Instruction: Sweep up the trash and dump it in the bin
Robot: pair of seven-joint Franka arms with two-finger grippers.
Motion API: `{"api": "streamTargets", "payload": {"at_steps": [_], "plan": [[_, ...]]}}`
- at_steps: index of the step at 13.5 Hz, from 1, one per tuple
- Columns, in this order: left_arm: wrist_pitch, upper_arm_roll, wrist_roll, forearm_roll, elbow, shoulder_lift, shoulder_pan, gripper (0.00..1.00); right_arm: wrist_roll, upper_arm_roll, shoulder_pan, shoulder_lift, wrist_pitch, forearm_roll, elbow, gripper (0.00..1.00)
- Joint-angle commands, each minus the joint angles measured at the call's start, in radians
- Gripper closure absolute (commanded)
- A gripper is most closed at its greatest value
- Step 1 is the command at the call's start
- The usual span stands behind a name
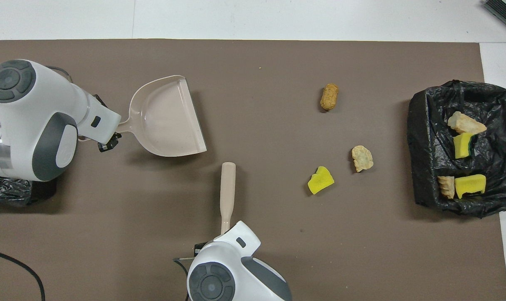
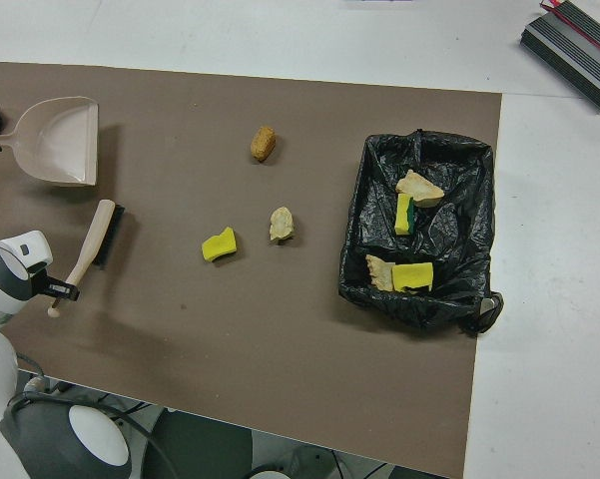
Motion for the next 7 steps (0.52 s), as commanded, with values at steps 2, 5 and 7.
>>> {"api": "streamTargets", "payload": {"at_steps": [2,5,7], "plan": [[0.037,-0.013,0.022,0.018,-0.159,-0.1,-0.006,1.0,0.01,0.008,-0.101,-0.158,-0.11,0.006,-0.081,1.0],[0.06,-0.016,-0.027,0.018,-0.222,-0.129,-0.105,1.0,0.01,0.008,-0.194,-0.285,-0.133,0.009,-0.204,1.0],[0.052,-0.016,-0.09,0.018,-0.218,-0.137,-0.174,1.0,0.016,0.008,-0.244,-0.33,-0.209,0.009,-0.234,1.0]]}}
